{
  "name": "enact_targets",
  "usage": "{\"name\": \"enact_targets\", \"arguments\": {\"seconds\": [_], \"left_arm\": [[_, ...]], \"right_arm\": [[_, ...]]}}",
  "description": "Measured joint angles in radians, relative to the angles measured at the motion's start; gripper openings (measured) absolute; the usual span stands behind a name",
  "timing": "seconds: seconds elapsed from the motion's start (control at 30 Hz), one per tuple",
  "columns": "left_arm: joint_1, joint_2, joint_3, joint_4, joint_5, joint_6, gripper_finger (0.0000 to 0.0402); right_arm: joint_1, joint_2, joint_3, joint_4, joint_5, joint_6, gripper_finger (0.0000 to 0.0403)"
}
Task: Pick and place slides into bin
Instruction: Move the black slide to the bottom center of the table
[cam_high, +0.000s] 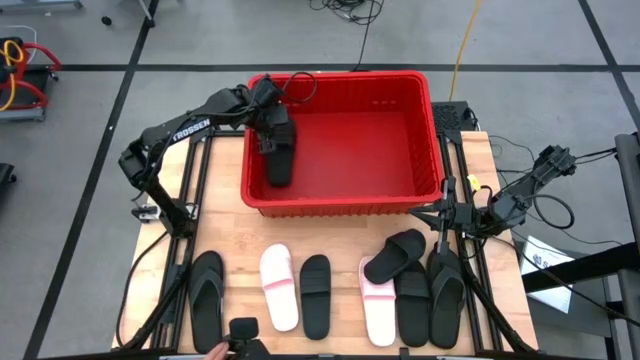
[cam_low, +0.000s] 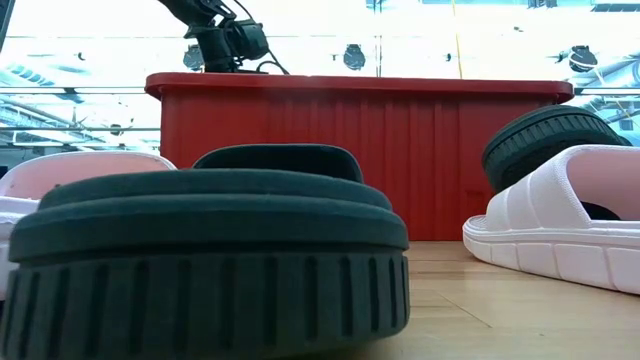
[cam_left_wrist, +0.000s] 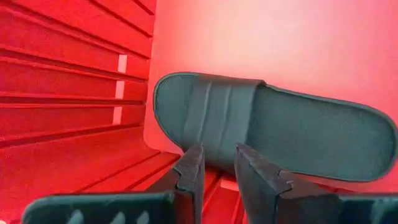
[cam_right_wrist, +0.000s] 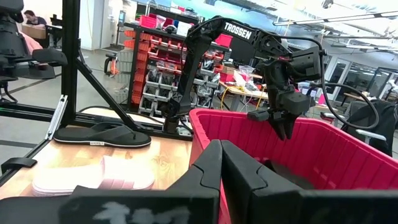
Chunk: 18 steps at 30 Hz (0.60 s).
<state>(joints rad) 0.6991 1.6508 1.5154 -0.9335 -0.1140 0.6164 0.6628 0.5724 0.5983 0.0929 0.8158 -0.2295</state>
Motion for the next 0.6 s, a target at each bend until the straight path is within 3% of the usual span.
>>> {"name": "enact_targets", "arguments": {"seconds": [0.13,0.33,0.5,0.6], "left_arm": [[-0.009,-0.015,0.0,0.0,-0.005,-0.012,0.0086],[-0.072,-0.118,0.0,-0.007,-0.044,-0.089,0.0086],[-0.156,-0.241,0.0,-0.017,-0.044,-0.204,0.0086],[-0.219,-0.308,0.0,-0.027,-0.045,-0.268,0.0086]], "right_arm": [[0.0,0.0,0.0,0.001,0.014,0.0,0.0],[0.0,-0.001,0.0,0.039,0.127,-0.031,0.0],[0.0,-0.002,0.006,0.181,0.127,-0.169,0.0],[0.0,-0.002,0.053,0.15,0.128,-0.187,0.0]]}}
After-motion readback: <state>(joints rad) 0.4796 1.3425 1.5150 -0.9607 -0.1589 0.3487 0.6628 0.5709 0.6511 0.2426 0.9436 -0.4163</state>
